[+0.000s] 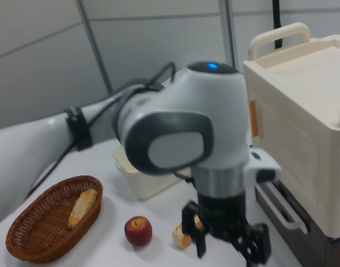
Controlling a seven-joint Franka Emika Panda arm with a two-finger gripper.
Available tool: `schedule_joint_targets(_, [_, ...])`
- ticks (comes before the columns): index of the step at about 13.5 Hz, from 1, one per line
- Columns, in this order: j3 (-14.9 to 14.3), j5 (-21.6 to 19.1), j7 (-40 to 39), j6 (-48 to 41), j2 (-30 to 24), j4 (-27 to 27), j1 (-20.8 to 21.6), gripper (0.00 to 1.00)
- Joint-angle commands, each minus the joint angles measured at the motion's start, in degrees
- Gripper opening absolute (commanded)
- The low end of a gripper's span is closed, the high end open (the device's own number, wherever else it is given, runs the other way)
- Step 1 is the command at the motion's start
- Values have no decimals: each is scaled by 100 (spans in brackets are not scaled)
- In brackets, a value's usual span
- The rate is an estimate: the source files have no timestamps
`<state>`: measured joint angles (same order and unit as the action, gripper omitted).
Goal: Put the yellow cube on the table
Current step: 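Lower the gripper over the yellow cube and close on it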
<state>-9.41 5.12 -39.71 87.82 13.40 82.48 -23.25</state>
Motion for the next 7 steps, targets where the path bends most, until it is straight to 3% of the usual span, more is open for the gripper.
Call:
schedule_joint_targets(1, [9, 296, -414, -37, 171, 198, -171, 100])
schedule_joint_targets(7, [0, 718, -538, -19, 812, 198, -268, 100])
